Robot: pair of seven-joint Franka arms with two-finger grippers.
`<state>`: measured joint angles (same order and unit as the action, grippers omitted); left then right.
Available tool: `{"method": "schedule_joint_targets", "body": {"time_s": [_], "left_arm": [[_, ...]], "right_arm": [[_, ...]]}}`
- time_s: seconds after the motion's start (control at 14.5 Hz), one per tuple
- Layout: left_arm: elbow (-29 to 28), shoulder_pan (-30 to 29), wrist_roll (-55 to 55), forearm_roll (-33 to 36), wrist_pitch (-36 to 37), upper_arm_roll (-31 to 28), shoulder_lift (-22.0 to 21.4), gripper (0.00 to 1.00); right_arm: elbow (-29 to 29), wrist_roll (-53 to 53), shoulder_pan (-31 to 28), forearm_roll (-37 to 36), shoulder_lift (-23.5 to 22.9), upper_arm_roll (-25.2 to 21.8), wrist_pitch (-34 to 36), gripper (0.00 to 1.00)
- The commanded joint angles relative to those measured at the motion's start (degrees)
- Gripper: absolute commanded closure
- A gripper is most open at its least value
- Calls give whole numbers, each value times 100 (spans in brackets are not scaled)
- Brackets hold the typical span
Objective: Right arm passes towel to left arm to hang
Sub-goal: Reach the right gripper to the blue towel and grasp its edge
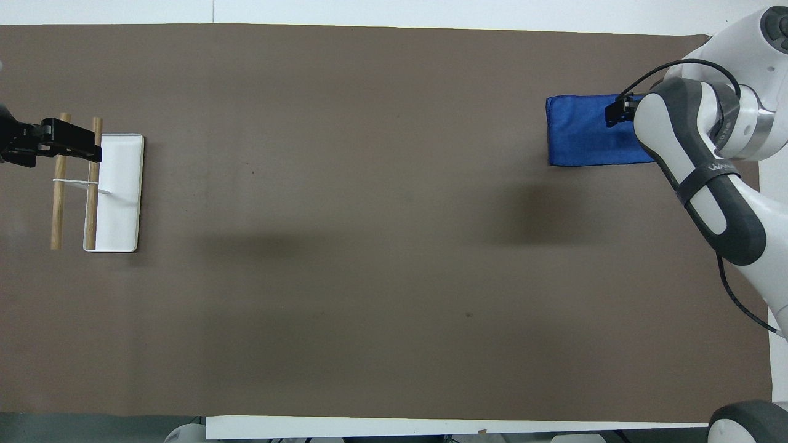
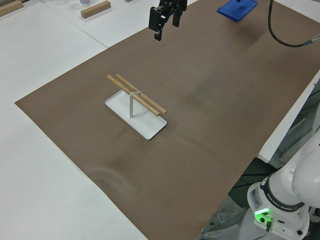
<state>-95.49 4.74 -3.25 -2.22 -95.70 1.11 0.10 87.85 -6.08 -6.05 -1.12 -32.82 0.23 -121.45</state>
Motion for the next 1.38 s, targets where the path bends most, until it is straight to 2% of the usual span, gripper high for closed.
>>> {"method": "schedule_joint_targets", "body": {"time_s": [0.0, 0.55, 0.76, 0.9, 0.97, 1.03, 1.17, 1.24, 1.31], "left_arm": [[39, 62, 26, 117, 78, -49, -28, 1], [39, 62, 35, 117, 60, -49, -28, 1], [39, 62, 35, 117, 60, -49, -28, 1], [39, 62, 35, 117, 60, -49, -28, 1], [39, 62, 35, 117, 60, -49, -19, 1], [39, 62, 35, 117, 60, -49, -28, 1], [39, 62, 35, 117, 52, -49, -28, 1], [39, 62, 35, 117, 52, -49, -19, 1], [39, 62, 35, 117, 52, -49, -28, 1]], "right_arm": [[-163, -156, -19, 77, -286, 38, -186, 4], [-5, -605, -10, 69, -357, 38, -450, 13], [22, -806, -45, 77, -366, 38, -450, 21], [65, -807, -45, 77, -366, 38, -450, 35], [74, -807, -45, 77, -366, 38, -450, 47], [83, -798, -28, 86, -366, 47, -450, 59], [83, -789, 16, 86, -357, 38, -424, 91], [74, -789, 16, 77, -357, 38, -389, 97], [13, -789, 16, 77, -357, 38, -310, 99]]}}
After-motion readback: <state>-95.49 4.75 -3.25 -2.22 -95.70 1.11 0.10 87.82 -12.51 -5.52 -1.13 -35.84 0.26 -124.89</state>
